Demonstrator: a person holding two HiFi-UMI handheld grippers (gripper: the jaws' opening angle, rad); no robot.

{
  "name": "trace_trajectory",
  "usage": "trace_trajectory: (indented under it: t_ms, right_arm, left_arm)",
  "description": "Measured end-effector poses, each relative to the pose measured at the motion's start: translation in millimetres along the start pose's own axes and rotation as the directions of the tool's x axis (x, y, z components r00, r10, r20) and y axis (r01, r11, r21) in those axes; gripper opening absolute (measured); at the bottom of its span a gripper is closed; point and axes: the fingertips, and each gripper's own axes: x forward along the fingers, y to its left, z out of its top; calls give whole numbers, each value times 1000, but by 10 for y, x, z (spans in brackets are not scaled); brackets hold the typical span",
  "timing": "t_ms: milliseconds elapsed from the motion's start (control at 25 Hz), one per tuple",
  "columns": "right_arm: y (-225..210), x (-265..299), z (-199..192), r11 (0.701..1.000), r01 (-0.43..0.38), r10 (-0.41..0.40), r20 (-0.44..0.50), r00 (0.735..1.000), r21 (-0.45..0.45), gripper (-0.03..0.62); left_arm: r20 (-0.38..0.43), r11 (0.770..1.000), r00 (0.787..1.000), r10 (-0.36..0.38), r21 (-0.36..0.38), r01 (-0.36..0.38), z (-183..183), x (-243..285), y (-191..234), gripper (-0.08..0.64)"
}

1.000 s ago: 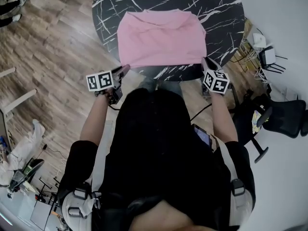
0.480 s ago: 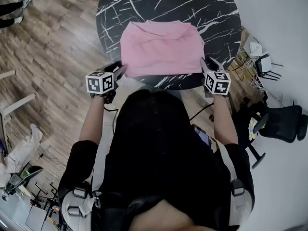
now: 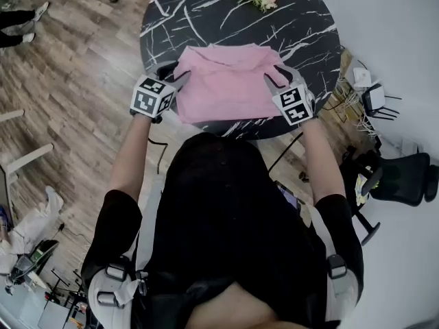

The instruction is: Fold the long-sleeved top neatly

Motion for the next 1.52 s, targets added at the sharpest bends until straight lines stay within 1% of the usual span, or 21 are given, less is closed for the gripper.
trace_trajectory:
  t_ms: [40,120,240,320,360,400,480,520,560,600,640,680,760,800,880,960,1080,1200,1320,1440,1520]
  right_arm:
    - [37,58,10,998,-15,14,-19,1000,-56,152]
    - [96,175,1,986,-40,31,-56,998,-164,161]
    - [157,315,-8,954,-65,39,-94,995,-292,167]
    - [163,385,8,933,-75,39,-108,993,-353,167]
    - [161,417,20,923,-82,42,-115,992,-376,169]
    - [162,448,30,912,-93,47,-124,991,-398,169]
    - [167,517,24,886,-120,57,-152,987,-449,172]
    - [159,559,8,871,-131,56,-170,984,-474,172]
    - [138,604,-8,862,-137,51,-186,981,-488,172]
    - [100,649,-19,864,-137,45,-197,979,-484,170]
    - [46,690,-19,880,-128,38,-202,979,-457,156]
    - [-18,726,-7,906,-115,34,-201,979,-408,140]
    - [-152,793,30,956,-87,33,-193,981,-281,129]
    - [-216,828,43,971,-75,30,-193,981,-228,126]
    - [-327,899,36,986,-46,12,-204,979,-163,125]
    - [-408,964,-6,993,-19,-7,-225,974,-114,120]
    - [-493,1032,-15,1000,15,-19,-235,972,-19,120]
    - [-558,1077,22,997,68,-59,-227,972,31,121]
    - [-559,1077,41,994,104,-91,-228,969,45,123]
    - [-535,975,122,990,125,-109,-195,975,72,141]
    - [-516,889,202,986,134,-117,-163,980,96,167]
  left_arm:
    - [-11,997,1000,2,73,-1,57,64,-5,196]
    - [-47,973,999,2,229,9,119,207,-37,196]
    - [-130,909,991,-19,411,71,101,415,-123,212]
    - [-182,866,983,-25,487,112,85,523,-139,216]
    - [-203,850,979,-27,511,130,85,566,-135,218]
    - [-222,838,975,-32,526,147,83,602,-127,222]
    - [-264,825,964,-42,534,182,54,663,-103,225]
    - [-288,826,957,-41,529,195,26,691,-75,224]
    - [-309,834,951,-33,515,196,-2,717,-30,219]
    - [-323,849,946,-18,495,185,-23,738,32,173]
    - [-327,870,945,0,466,162,-31,752,103,124]
    - [-322,894,947,14,428,132,-25,756,174,83]
    - [-298,941,954,31,330,73,2,745,316,42]
    - [-289,958,957,36,281,49,9,737,387,25]
    - [-289,977,956,45,214,19,-30,729,511,9]
    - [-306,982,950,66,189,-7,-117,724,618,9]
    - [-323,982,938,125,176,-71,-236,698,787,9]
    - [-326,984,932,159,133,-122,-299,623,879,9]
    - [-289,991,948,131,17,-132,-310,517,846,11]
    - [-228,987,972,63,-131,-95,-362,402,692,11]
    - [-197,982,979,43,-172,-78,-409,339,598,12]
